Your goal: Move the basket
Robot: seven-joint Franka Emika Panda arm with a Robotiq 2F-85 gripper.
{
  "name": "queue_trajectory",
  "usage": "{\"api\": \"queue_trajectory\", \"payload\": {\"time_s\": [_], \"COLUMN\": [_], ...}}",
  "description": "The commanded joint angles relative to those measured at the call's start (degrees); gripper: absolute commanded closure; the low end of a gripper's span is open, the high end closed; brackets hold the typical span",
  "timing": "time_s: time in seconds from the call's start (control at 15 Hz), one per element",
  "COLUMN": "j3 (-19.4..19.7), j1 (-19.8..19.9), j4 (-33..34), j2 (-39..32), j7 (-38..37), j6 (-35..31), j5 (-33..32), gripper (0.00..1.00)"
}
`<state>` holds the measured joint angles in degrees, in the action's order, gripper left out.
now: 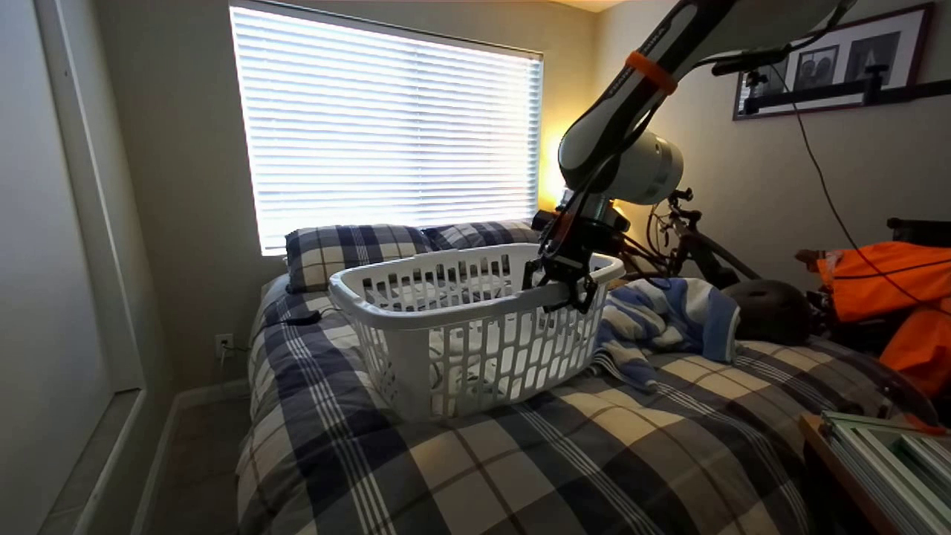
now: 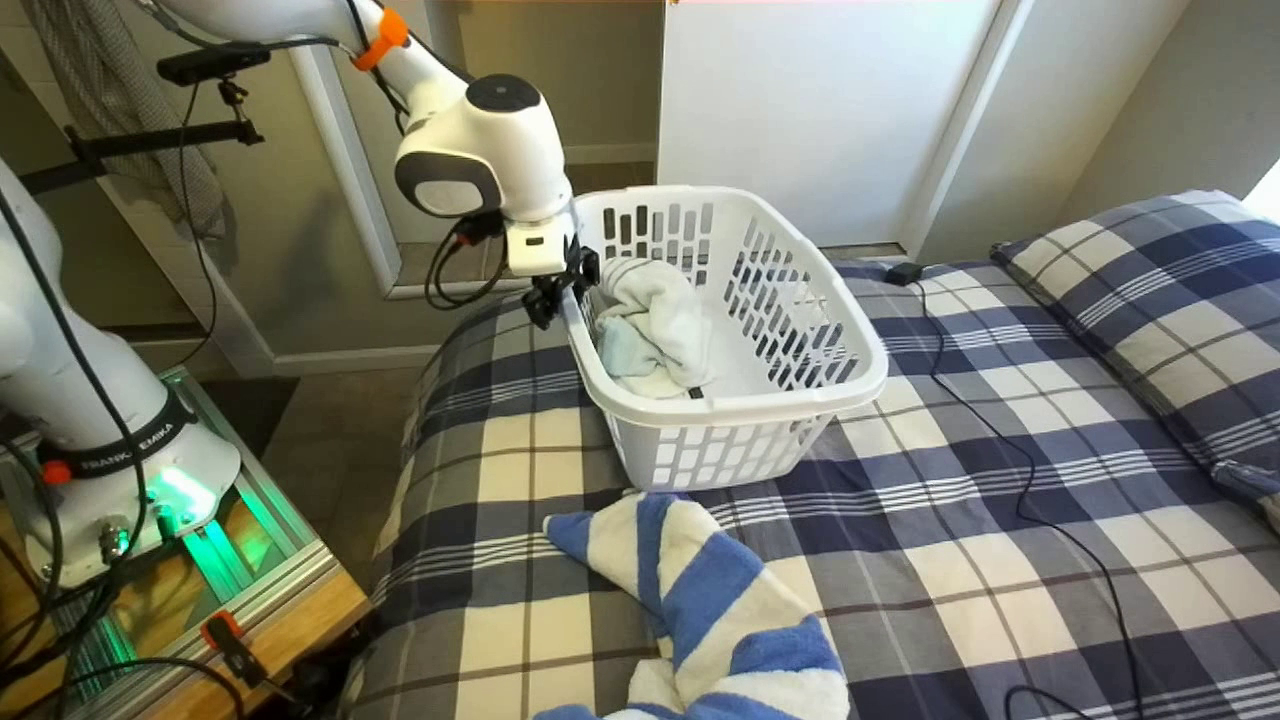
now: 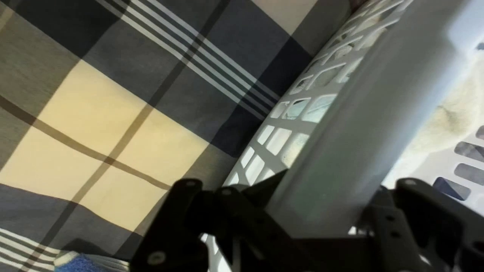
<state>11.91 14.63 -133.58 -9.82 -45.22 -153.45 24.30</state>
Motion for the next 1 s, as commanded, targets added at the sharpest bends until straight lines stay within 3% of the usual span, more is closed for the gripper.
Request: {"api": "queue_trajectory", "payload": {"time_s": [0.0, 0.47, 0.93], "j3": [0.18, 3.3, 2.19], "j1": [-1.27, -0.08, -0.94], "j4": [-6.65, -10.67, -14.84], "j2": [6.72, 10.36, 11.89], "j7": [1.21, -7.24, -15.43], "j6": [7.62, 7.88, 6.25], "j5": [-0.48, -3.94, -5.73], "gripper": [0.98, 0.98, 0.98]}}
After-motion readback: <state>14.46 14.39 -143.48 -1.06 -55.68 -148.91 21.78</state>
